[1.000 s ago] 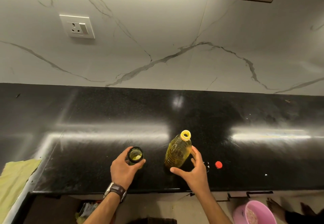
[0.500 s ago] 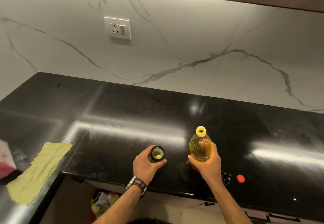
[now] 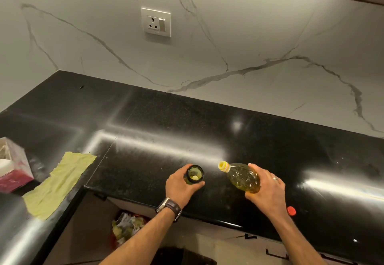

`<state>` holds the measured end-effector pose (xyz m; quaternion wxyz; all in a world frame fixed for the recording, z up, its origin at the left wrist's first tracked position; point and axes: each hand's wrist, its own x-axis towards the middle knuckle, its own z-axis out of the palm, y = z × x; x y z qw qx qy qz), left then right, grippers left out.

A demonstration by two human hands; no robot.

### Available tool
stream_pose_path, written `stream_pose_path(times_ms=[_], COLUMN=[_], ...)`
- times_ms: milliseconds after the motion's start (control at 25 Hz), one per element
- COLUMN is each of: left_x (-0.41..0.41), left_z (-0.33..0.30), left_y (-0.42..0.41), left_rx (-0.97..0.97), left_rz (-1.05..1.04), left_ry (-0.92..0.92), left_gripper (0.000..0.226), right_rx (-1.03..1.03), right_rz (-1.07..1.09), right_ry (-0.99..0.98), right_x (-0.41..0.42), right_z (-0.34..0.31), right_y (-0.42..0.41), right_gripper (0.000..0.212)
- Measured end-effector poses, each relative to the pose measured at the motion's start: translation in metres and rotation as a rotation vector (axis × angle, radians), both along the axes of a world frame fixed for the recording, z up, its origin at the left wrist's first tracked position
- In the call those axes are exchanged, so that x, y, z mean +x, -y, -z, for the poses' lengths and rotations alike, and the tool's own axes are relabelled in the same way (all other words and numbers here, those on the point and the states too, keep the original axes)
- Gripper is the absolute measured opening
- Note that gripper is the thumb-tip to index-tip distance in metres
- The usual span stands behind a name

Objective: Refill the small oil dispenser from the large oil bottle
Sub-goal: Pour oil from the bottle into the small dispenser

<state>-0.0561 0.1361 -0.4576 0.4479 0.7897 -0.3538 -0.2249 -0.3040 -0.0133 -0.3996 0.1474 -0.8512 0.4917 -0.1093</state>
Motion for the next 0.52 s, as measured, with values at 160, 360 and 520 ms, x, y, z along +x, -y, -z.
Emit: stream_pose_path(times_ms=[160,360,520], left_x=[-0.001,-0.001,-0.002], left_z=[-0.001,-0.002,-0.004], left_y=[0.000,0.001,0.001], left_rx=[0.006,0.018,0.015], left_rz=[-0.008,-0.013,-0.012], left_ry=[0.009,0.019,0.022], left_gripper=[0.068,0.070,0.067], right_rx=[-0.073,-0.104,-0.116], right_rz=[-0.059,-0.073,-0.062], right_ry=[-0.160,-0.268,-0.326], right_x=[0.006,0.020,0.029], right_z=[0.003,-0.001,-0.005], right_y=[-0.001,-0.004,-0.007], right_gripper=[0.103,0.102,0.101])
